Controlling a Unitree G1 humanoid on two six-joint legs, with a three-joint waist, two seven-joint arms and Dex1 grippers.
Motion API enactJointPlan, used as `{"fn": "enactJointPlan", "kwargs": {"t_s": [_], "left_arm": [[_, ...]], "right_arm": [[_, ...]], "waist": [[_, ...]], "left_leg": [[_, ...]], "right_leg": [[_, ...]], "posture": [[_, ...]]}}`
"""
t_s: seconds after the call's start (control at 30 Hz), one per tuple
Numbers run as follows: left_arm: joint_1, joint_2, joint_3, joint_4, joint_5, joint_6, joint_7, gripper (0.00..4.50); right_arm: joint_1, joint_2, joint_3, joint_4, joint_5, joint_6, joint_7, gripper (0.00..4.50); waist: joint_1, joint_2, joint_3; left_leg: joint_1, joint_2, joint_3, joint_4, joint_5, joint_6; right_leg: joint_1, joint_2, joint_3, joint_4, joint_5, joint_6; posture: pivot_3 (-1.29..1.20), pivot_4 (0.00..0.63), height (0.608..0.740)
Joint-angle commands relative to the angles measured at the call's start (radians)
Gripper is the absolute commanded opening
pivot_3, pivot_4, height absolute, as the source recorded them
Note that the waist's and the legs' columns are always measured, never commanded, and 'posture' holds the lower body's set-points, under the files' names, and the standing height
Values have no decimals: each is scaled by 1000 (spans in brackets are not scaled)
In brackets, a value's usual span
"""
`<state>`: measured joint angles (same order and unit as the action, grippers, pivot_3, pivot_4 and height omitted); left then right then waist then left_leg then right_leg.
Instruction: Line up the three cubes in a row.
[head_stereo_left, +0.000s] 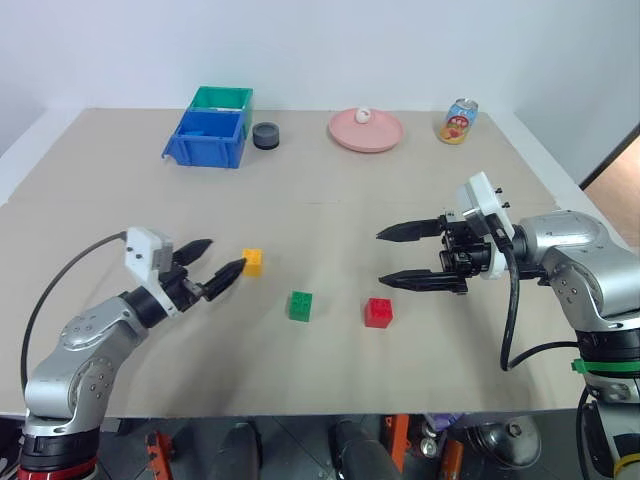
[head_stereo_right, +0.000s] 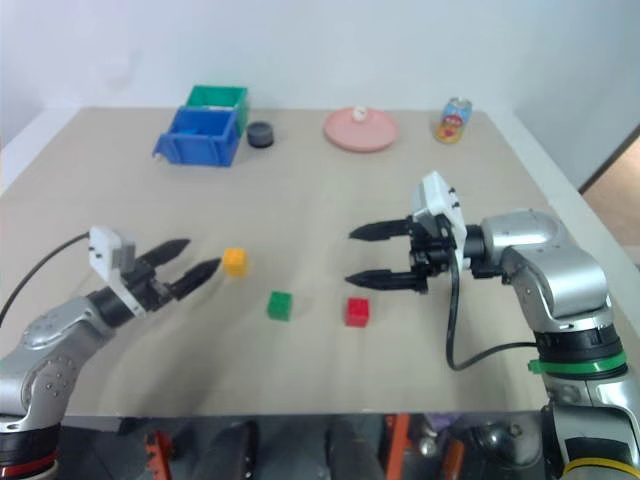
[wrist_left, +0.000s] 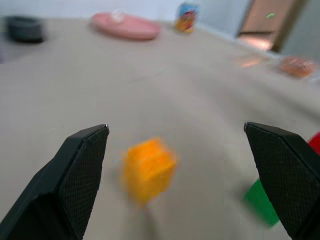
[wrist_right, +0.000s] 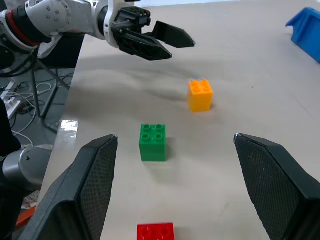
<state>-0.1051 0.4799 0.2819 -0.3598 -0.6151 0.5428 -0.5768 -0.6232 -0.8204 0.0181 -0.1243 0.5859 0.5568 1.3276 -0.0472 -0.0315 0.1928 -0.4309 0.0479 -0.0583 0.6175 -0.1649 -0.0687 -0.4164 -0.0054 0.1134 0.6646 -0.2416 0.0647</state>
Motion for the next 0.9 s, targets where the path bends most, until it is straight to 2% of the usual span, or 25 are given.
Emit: {"fn": "enactJointPlan", "kwargs": {"t_s": [0.03,0.17,0.27,0.4,0.73,0.9], "left_arm": [[47,-5,65,-7,27,-40,59,4483],[123,-26,45,-73,15,-36,70,4483],[181,-16,-16,-105,52,-55,41,4483],[186,-5,-87,-91,98,-75,16,4483],[35,-19,-235,117,223,-145,-26,4483],[-62,-73,-274,201,266,-133,12,4483]], "right_arm": [[-18,8,-16,-22,7,-20,0,3846],[-20,11,-15,-11,4,-30,10,3846],[-25,14,-13,-10,3,-30,7,3846],[-24,18,-11,-12,0,-35,3,3846],[-8,13,-25,-38,6,-26,-20,3846],[13,10,-34,-67,16,-18,-40,3846]], "waist": [[-1,0,0],[-1,0,0],[-1,0,0],[-1,0,0],[-1,0,0],[2,0,0]], "left_leg": [[0,0,0,0,0,0],[0,0,1,0,0,0],[-1,0,1,0,0,0],[0,0,1,0,0,0],[-1,0,1,0,0,0],[-1,0,0,0,0,0]], "right_leg": [[0,0,0,0,0,0],[0,0,0,0,0,0],[-1,0,0,0,0,0],[-1,0,0,0,0,-1],[-2,0,0,0,1,-1],[-1,0,0,0,1,0]], "posture": [[0,150,740],[0,150,740],[0,150,740],[0,150,740],[0,150,740],[0,150,740]]}}
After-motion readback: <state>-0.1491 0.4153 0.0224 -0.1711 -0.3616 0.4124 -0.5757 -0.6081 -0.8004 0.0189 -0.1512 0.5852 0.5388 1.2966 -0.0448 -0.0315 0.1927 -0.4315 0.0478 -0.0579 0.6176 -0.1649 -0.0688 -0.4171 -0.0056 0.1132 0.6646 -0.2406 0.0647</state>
